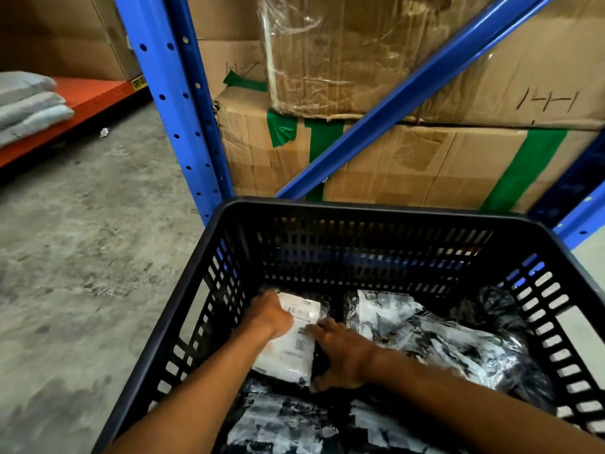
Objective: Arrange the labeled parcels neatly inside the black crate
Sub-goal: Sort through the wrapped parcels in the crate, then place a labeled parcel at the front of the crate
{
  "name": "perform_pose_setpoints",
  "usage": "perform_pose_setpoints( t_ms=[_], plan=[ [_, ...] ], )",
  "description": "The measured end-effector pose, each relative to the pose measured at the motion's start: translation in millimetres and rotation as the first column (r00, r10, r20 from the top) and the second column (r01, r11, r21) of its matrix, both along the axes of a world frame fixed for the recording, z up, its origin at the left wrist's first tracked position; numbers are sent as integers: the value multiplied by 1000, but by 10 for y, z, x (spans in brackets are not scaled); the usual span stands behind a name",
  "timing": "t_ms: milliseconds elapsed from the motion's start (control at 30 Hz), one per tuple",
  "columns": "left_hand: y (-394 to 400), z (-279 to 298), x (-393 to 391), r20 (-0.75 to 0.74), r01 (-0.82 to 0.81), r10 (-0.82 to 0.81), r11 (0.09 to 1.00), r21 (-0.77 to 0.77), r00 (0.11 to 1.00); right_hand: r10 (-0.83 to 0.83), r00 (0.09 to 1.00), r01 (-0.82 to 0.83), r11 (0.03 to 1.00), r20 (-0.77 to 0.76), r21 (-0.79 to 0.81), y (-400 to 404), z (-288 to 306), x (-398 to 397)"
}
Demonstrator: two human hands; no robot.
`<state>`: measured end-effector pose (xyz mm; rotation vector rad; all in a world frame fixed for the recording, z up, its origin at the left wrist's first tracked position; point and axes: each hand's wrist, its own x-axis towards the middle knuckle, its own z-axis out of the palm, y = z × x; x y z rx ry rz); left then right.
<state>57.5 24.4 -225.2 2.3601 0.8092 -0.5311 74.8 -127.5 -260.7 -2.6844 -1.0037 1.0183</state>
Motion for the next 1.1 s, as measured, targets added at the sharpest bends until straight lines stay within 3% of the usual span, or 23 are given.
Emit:
perform_pose_setpoints(
  t_ms=[33, 100, 200, 267, 433, 700, 833, 967, 1100],
  plan=[
    [-55, -25, 6, -50, 83, -84, 996, -36, 995, 67, 996, -65, 997, 53, -42, 23, -32, -56],
    [-129, -50, -7, -205, 331, -316, 943, 43, 927, 132, 983, -119, 988, 127, -99, 79, -65, -133],
    [-72, -153, -69, -442, 695, -558, 669, 261, 703, 132, 966, -112, 988, 222, -103, 145, -91, -169],
    [3, -217, -128, -542, 795, -589, 516, 319, 600, 131, 960, -113, 990, 245, -85, 166, -116, -175],
    [89, -352, -114, -562, 857, -654, 304, 417, 506, 214, 951, -195, 975, 224, -105, 133, -158, -79],
    [186, -443, -12, -550, 872, -687, 281, 402, 475, 268, 944, -239, 958, 191, -161, 96, -114, 98],
    [136, -303, -17, -580, 875, -656, 355, 329, 484, 217, 970, -202, 971, 111, -132, 109, 167, 219],
    [63, 132, 14, -586, 933, -731, 332, 141, 349, 276, 961, -266, 949, 34, -166, 96, 605, 211],
    [9, 418, -168, -576, 946, -794, 307, -107, 193, 294, 938, -313, 947, -184, -80, -43, 882, -133]
  ],
)
